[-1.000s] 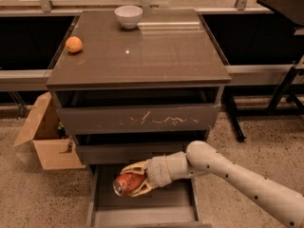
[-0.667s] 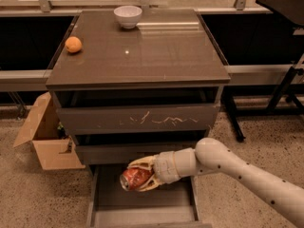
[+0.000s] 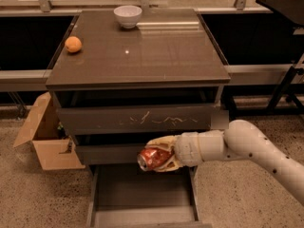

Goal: Pick coke can from bottom drawer and place on counter

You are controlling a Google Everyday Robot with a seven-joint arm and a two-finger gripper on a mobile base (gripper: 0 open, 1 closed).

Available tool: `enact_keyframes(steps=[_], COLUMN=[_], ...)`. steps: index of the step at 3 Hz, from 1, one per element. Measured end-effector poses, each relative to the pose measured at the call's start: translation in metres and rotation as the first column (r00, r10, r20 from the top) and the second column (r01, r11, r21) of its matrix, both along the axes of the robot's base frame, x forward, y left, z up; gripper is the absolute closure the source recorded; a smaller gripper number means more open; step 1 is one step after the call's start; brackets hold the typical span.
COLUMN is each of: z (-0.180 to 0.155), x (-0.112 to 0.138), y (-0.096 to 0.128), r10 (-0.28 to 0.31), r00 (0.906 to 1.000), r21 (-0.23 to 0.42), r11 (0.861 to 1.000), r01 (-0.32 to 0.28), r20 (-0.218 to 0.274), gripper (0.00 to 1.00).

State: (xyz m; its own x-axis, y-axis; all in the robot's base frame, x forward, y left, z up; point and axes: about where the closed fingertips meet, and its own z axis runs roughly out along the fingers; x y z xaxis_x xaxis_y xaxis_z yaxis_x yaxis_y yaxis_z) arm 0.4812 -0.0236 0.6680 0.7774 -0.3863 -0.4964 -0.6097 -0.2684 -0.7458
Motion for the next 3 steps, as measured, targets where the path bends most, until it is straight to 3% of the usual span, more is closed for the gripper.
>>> enact_keyframes(steps=[1,3], z=[0.032,0.045], x=[0.009,0.017], y=[-0.019,-0.025], r10=[0.013,-0.01], r00=[0.9976,0.9959], r21=[-0.008,-0.004], r11=[1.0,1.0], r01=[-0.012,0.01], r20=[0.068,0.09], gripper=[1.0,1.0])
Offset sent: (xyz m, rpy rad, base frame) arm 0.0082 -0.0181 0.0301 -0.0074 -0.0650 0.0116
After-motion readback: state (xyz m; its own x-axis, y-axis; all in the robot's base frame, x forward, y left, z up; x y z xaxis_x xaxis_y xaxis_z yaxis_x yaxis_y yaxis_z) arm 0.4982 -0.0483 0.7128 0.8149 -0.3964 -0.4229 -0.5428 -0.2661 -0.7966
